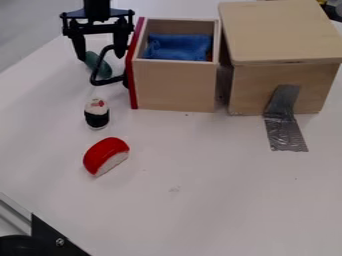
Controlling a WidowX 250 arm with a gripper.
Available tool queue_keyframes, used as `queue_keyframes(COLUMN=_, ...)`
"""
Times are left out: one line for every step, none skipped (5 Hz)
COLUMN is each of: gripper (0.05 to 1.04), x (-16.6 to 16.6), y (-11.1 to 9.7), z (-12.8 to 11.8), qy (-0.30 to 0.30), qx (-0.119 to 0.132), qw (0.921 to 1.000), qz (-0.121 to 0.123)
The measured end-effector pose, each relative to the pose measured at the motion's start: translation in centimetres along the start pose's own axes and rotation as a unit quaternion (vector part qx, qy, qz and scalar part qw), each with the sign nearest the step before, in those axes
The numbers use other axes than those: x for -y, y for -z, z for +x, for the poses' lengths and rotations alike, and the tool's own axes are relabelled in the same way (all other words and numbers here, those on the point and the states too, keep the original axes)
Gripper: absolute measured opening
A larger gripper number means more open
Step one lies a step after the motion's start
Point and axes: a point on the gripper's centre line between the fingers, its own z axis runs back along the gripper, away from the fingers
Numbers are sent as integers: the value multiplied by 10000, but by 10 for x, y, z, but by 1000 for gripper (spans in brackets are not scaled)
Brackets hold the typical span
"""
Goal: Open the drawer
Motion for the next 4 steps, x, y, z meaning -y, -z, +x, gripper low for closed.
queue_keyframes(gripper=1000, x=13, y=-37, z=-4, qy=313, qx=186, qw=9991, qz=-230)
queue_keyframes(gripper=1000, x=22, y=-88, z=-16, qy=693, qx=504, qw=9949, qz=-531)
queue_keyframes(gripper=1000, x=20, y=-130, z=-29, qy=1477, qx=798, qw=9846, qz=-487)
queue_keyframes(gripper=1000, x=18, y=-138, z=-36, qy=2401, qx=694, qw=9675, qz=-392)
